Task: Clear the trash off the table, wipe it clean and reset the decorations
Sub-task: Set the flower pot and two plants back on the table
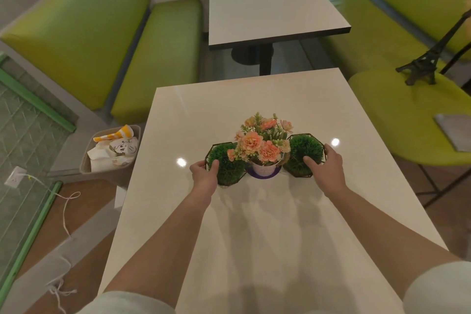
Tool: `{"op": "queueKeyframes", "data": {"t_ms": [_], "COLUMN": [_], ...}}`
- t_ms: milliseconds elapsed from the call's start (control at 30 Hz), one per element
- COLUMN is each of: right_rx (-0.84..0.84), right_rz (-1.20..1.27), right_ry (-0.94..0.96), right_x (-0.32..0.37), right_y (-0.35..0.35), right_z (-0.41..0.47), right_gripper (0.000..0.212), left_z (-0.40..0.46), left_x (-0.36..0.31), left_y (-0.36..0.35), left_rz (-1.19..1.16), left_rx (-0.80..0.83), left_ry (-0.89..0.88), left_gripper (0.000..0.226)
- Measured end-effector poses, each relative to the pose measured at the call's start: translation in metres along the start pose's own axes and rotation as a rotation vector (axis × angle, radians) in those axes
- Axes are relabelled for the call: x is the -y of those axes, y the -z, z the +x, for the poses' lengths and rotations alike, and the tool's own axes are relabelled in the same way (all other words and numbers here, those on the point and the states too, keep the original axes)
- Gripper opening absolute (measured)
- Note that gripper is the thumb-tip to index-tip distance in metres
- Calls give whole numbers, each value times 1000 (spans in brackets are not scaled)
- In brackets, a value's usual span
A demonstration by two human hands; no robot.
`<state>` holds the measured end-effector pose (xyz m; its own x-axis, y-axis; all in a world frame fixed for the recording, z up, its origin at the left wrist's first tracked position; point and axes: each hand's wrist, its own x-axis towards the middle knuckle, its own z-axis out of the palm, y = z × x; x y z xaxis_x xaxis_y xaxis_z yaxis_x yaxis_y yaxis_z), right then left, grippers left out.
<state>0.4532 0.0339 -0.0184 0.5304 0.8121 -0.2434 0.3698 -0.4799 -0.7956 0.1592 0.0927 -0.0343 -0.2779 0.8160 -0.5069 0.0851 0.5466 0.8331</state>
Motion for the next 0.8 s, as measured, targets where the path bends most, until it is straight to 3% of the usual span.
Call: {"op": "queueKeyframes", "data": {"t_ms": [300, 567, 800], "right_rx": [31, 45, 50], "right_rz": [-54, -47, -18], "right_ry": [29, 61, 57], "right_x": [5, 1, -18], "right_y": [4, 28, 72], "right_z": [-4, -21, -32], "right_gripper": [78, 61, 58], "left_z": [-15, -44, -91], "left_x": [-7, -6, -16], "left_y": [3, -2, -21], "left_rz": [84, 199, 310], "left_rx": [-17, -70, -266], "left_ry": [-32, -18, -47], "left_gripper": [60, 56, 62]}}
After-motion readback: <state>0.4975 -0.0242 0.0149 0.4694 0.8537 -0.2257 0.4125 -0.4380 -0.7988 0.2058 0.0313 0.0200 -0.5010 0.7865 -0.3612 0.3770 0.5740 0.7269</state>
